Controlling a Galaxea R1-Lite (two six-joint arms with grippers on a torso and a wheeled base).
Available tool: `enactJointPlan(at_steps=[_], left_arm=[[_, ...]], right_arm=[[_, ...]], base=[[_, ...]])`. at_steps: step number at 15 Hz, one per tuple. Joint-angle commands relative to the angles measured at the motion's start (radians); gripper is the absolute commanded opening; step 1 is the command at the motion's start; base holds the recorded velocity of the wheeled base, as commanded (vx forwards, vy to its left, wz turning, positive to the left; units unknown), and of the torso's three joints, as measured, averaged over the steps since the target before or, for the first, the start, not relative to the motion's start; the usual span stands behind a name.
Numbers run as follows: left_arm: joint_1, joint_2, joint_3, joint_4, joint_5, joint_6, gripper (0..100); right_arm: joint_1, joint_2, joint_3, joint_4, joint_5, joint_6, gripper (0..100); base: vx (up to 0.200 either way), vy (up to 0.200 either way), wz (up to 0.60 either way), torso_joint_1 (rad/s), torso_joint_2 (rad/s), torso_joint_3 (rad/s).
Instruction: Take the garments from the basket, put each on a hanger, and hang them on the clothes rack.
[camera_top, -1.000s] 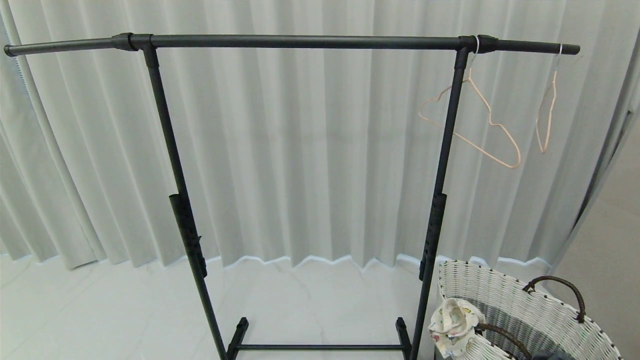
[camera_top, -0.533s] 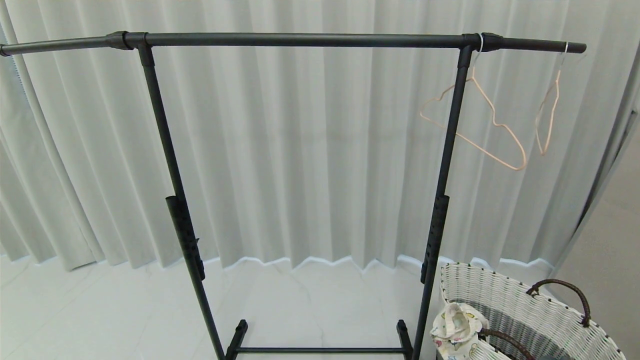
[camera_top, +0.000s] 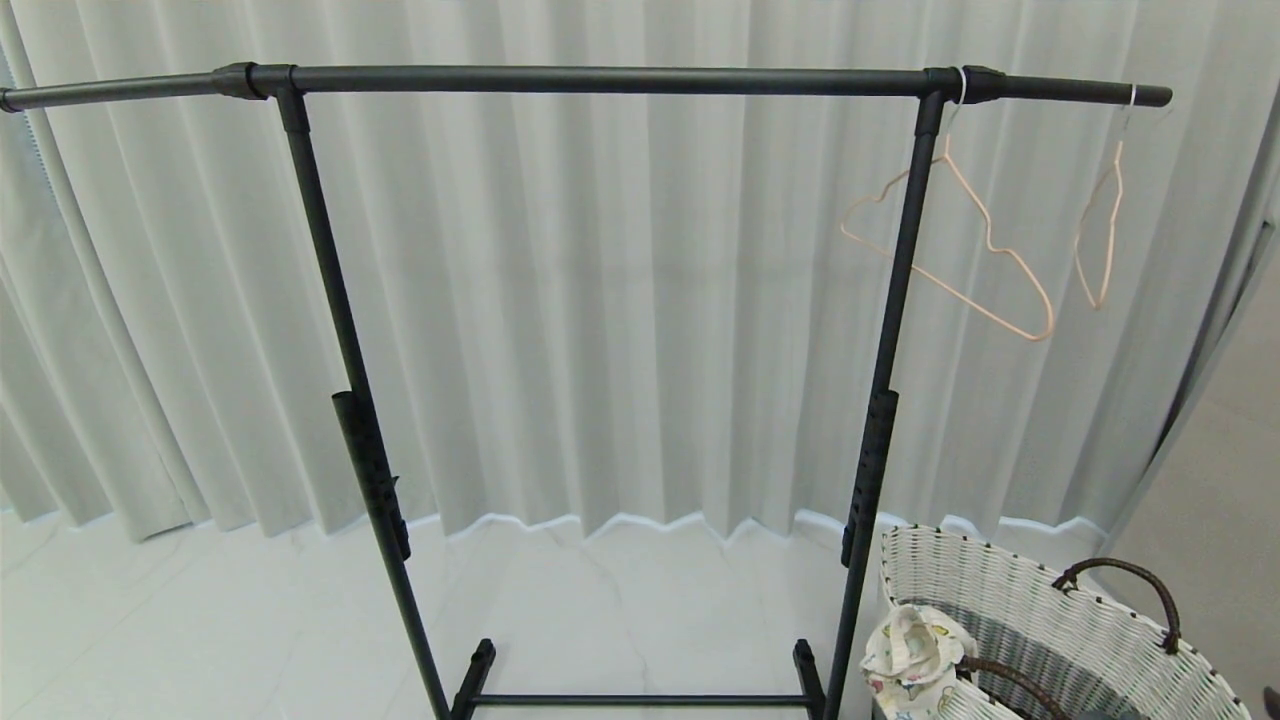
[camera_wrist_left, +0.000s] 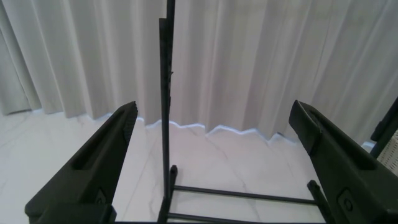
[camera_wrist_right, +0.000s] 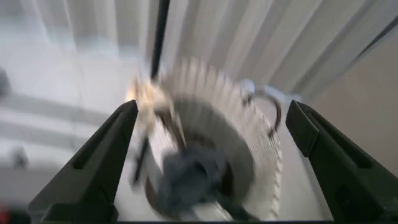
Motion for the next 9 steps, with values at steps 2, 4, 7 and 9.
enactJointPlan(at_steps=[2, 4, 7, 9], left_arm=[[0.0, 0.002, 0.0, 0.0, 0.0, -0.001, 100], [0.0, 0.002, 0.0, 0.0, 0.0, -0.001, 100], [0.0, 0.002, 0.0, 0.0, 0.0, 0.0, 100], [0.0, 0.002, 0.0, 0.0, 0.0, 0.0, 100]], right_arm=[[-0.129, 0.505, 0.019, -0.027, -0.017, -0.309, 100], [-0.217, 0.626, 0.07, -0.119, -0.017, -0.434, 100], [-0.302, 0.797, 0.128, -0.257, -0.017, -0.575, 100], [-0.312, 0.892, 0.168, -0.345, -0.017, -0.609, 100]], base=[[0.0, 0.0, 0.0, 0.0, 0.0, 0.0], [0.0, 0.0, 0.0, 0.0, 0.0, 0.0], [0.0, 0.0, 0.0, 0.0, 0.0, 0.0], [0.0, 0.0, 0.0, 0.0, 0.0, 0.0]])
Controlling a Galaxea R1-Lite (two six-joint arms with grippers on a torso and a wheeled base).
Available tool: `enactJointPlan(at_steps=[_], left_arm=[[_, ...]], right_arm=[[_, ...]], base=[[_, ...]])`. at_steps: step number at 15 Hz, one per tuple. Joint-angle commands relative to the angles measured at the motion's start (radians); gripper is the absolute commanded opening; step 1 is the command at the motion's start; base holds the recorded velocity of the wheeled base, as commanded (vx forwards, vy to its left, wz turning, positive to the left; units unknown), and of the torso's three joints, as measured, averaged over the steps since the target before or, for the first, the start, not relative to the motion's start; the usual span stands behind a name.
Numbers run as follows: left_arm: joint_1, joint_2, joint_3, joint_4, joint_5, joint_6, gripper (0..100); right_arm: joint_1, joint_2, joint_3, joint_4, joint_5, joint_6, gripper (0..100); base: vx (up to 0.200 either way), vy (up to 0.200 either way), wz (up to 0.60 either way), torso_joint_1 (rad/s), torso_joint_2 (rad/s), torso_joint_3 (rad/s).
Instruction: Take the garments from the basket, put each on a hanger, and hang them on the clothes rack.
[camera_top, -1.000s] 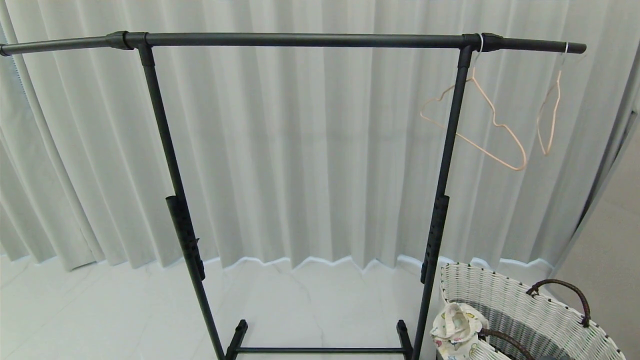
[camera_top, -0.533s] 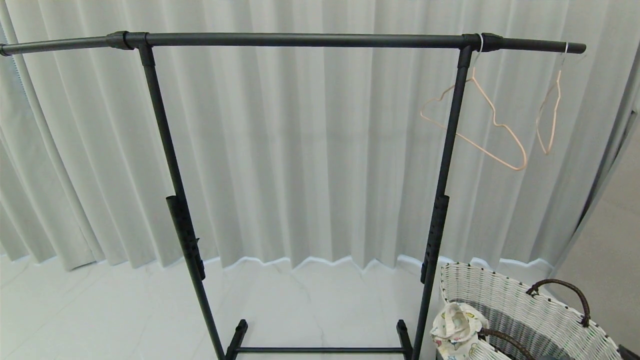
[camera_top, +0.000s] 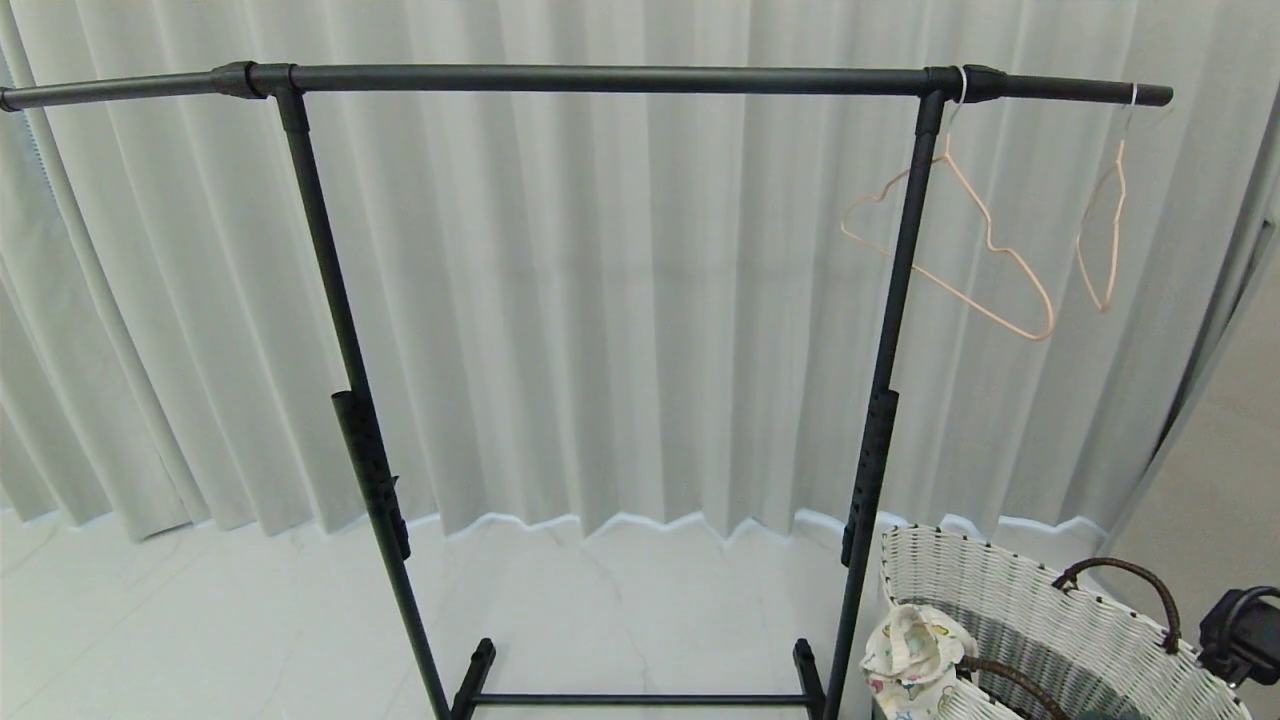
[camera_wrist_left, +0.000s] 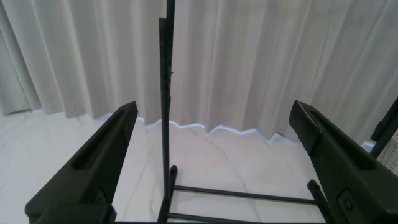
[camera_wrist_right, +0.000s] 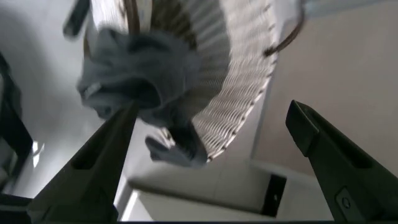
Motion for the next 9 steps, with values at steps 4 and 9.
enactJointPlan(at_steps=[4, 9], left_arm=[[0.0, 0.002, 0.0, 0.0, 0.0, 0.001, 100], [0.0, 0.002, 0.0, 0.0, 0.0, 0.003, 100]], right_arm=[[-0.032, 0.329, 0.068, -0.2, 0.001, -0.066, 100], [-0.034, 0.538, 0.069, -0.427, -0.021, -0.069, 100]], base=[[0.0, 0.0, 0.0, 0.0, 0.0, 0.0], [0.0, 0.0, 0.0, 0.0, 0.0, 0.0]])
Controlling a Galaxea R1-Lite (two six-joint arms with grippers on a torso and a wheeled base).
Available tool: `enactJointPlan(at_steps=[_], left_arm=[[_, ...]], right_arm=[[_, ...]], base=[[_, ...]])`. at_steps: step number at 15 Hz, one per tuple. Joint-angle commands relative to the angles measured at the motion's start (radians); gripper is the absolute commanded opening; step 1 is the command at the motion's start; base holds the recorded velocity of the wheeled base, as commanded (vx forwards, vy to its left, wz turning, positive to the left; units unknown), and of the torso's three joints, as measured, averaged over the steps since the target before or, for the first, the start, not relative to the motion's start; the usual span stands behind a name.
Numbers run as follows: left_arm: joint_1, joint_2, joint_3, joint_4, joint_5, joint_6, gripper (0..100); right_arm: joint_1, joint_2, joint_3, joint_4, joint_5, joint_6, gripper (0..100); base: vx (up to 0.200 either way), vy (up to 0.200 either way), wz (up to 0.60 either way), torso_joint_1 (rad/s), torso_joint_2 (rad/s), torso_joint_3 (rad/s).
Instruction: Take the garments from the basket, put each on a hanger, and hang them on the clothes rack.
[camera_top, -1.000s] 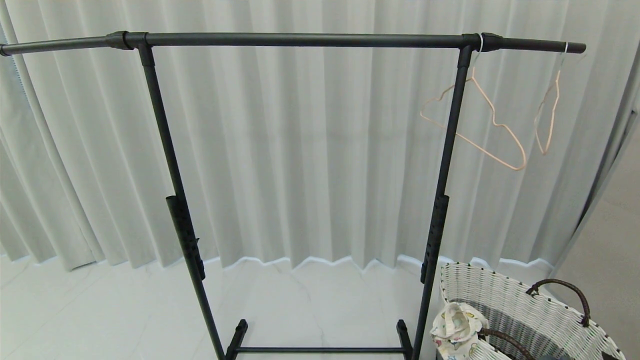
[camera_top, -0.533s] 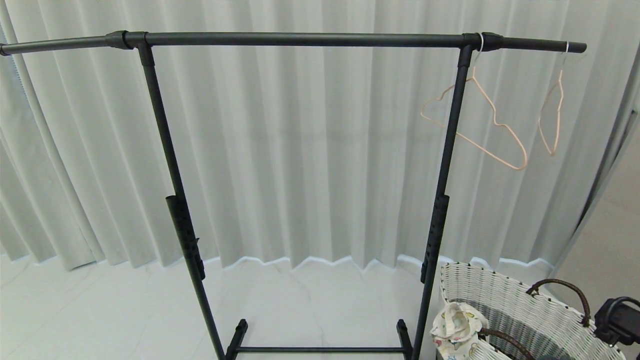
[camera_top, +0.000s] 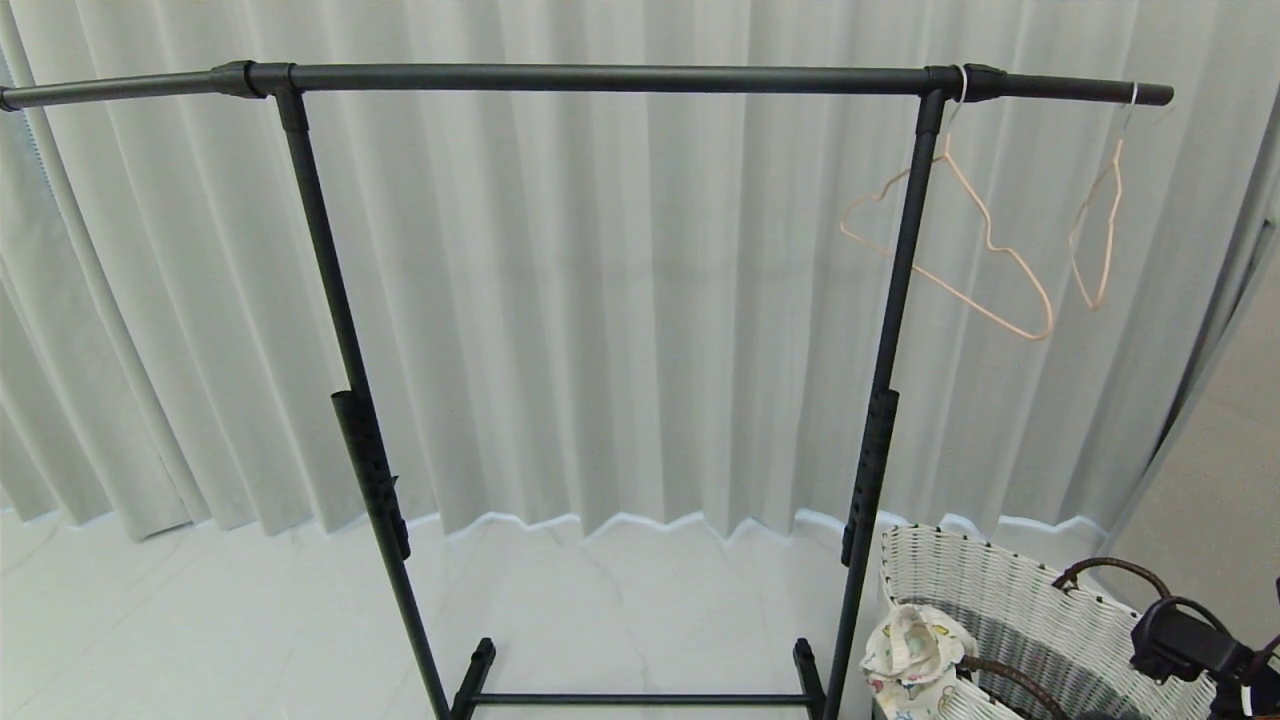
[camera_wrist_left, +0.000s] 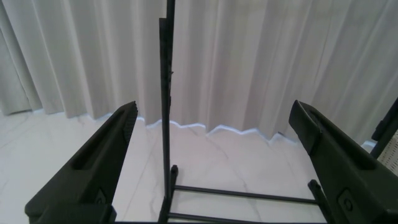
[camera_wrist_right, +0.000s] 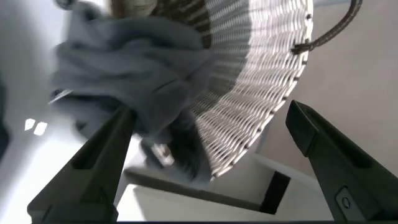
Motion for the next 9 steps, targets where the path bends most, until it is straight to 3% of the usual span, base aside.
enactJointPlan(at_steps=[1, 5, 9], left_arm=[[0.0, 0.002, 0.0, -0.001, 0.0, 0.0, 100], [0.0, 0.002, 0.0, -0.001, 0.0, 0.001, 100], [0.0, 0.002, 0.0, -0.001, 0.0, 0.001, 100]], right_arm=[[0.001, 0.102, 0.003, -0.02, -0.011, -0.001, 100], [-0.011, 0.125, 0.007, -0.026, -0.011, 0.002, 100], [-0.03, 0.192, 0.023, -0.177, -0.005, 0.001, 100]], base=[[0.0, 0.0, 0.0, 0.0, 0.0, 0.0], [0.0, 0.0, 0.0, 0.0, 0.0, 0.0], [0.0, 0.0, 0.0, 0.0, 0.0, 0.0]])
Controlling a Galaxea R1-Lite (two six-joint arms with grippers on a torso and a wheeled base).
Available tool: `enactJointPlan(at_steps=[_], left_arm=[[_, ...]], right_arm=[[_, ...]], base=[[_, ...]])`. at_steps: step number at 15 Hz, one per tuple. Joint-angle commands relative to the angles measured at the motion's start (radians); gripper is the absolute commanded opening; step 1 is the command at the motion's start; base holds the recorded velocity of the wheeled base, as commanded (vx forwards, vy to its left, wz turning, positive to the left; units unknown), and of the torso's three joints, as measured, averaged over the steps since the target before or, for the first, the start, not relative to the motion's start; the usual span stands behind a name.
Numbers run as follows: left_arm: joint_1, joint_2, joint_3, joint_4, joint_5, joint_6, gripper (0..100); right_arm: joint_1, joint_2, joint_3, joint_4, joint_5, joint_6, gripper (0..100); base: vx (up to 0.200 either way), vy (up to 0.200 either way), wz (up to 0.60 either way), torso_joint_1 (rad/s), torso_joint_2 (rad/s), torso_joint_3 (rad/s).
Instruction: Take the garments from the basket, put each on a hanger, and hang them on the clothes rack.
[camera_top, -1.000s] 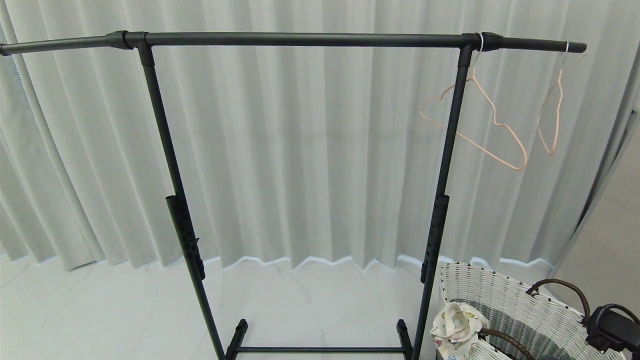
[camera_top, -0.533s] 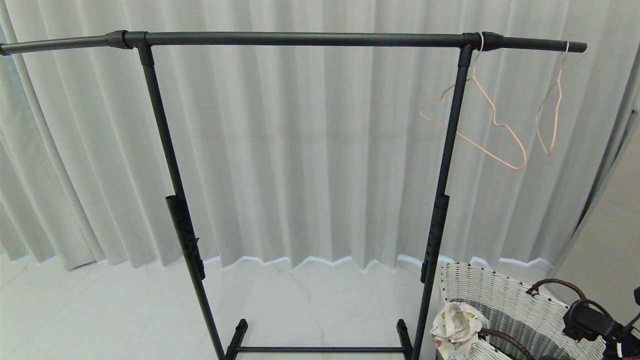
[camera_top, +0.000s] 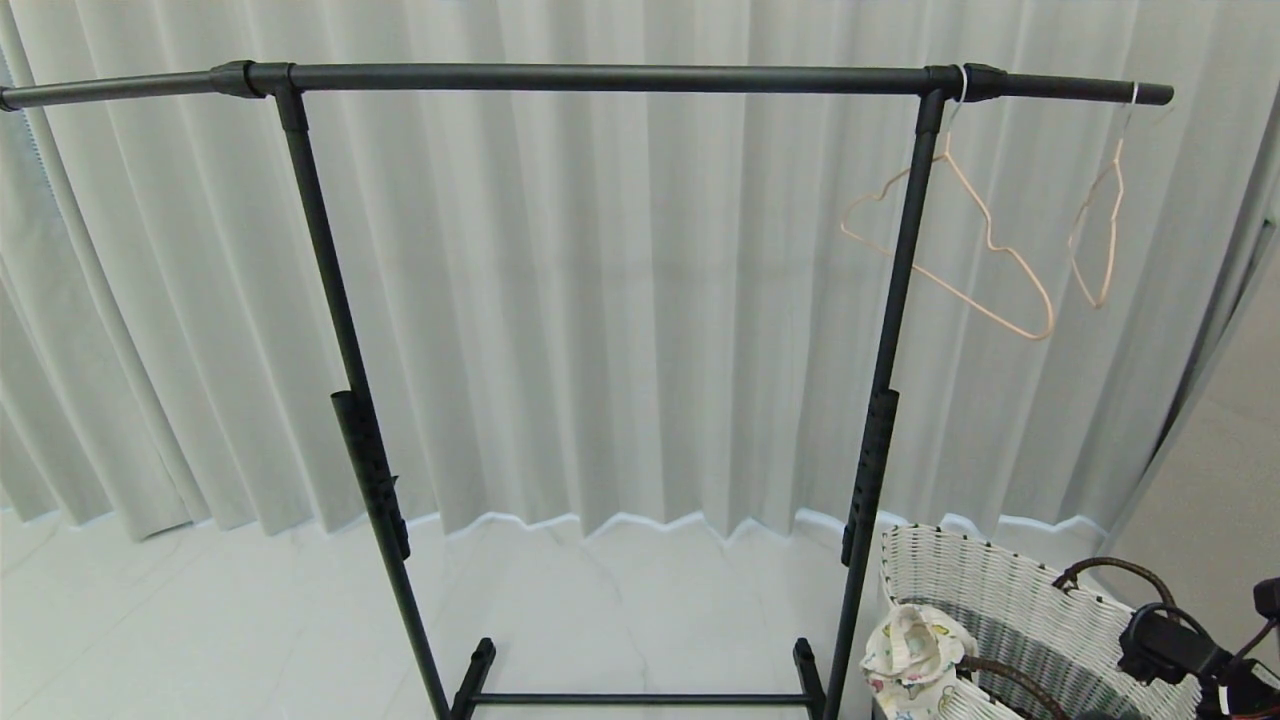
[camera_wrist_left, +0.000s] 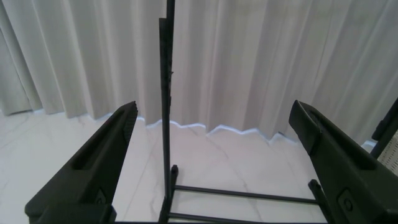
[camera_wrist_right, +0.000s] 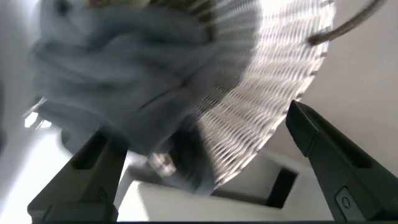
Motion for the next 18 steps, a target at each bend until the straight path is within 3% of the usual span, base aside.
enactJointPlan(at_steps=[1, 7, 13, 15, 17, 18], left_arm=[[0.0, 0.002, 0.0, -0.001, 0.001, 0.0, 100], [0.0, 0.002, 0.0, -0.001, 0.001, 0.0, 100], [0.0, 0.002, 0.0, -0.001, 0.001, 0.0, 100], [0.0, 0.002, 0.0, -0.001, 0.001, 0.0, 100], [0.0, 0.002, 0.0, -0.001, 0.001, -0.002, 100], [0.0, 0.002, 0.0, -0.001, 0.001, -0.002, 100]], right_arm=[[0.002, 0.044, 0.016, -0.053, 0.003, -0.003, 0], [0.003, -0.054, 0.129, -0.185, 0.008, -0.019, 0], [0.002, -0.34, 0.08, -0.153, -0.009, -0.016, 0], [0.002, -0.571, -0.056, 0.145, -0.011, -0.016, 0], [0.005, -0.781, -0.291, 0.651, -0.006, 0.0, 0], [0.011, -0.83, -0.369, 0.809, -0.003, 0.015, 0]], base=[[0.0, 0.0, 0.0, 0.0, 0.0, 0.0], [0.0, 0.0, 0.0, 0.0, 0.0, 0.0], [0.0, 0.0, 0.0, 0.0, 0.0, 0.0], [0.0, 0.0, 0.0, 0.0, 0.0, 0.0], [0.0, 0.0, 0.0, 0.0, 0.0, 0.0], [0.0, 0.0, 0.0, 0.0, 0.0, 0.0]])
